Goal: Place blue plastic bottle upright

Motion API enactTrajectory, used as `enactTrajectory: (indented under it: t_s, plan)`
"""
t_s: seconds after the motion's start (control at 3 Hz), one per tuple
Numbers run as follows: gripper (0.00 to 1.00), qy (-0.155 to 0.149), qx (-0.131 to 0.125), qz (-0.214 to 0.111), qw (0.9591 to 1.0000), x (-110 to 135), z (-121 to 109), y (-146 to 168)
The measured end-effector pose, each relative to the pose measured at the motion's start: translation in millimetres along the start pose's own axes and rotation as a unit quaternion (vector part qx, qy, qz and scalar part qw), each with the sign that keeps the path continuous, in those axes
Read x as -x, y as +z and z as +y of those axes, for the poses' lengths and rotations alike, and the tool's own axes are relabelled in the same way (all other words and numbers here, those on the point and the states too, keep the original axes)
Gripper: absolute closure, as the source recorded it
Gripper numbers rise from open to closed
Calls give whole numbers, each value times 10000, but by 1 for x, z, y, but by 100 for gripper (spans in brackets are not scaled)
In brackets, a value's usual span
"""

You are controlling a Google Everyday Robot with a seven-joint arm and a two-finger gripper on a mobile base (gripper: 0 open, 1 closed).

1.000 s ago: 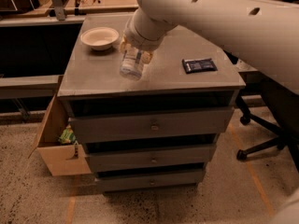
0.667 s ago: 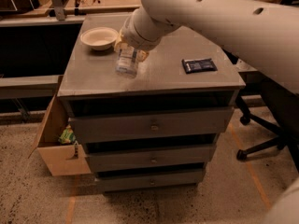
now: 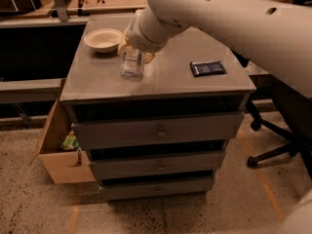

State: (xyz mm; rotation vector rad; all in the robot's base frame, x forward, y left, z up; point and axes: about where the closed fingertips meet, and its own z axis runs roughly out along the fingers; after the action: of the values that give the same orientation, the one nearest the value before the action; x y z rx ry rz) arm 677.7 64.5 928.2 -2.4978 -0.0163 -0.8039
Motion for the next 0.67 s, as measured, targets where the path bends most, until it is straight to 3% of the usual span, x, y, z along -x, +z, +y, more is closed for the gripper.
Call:
enactTrajectory:
  t_s: [0.33,0.67]
  plan:
    - [100,-347,-123,10,9993,-1,-6,1]
    - [100,-699,-600,-180,9956,-5,-21,11]
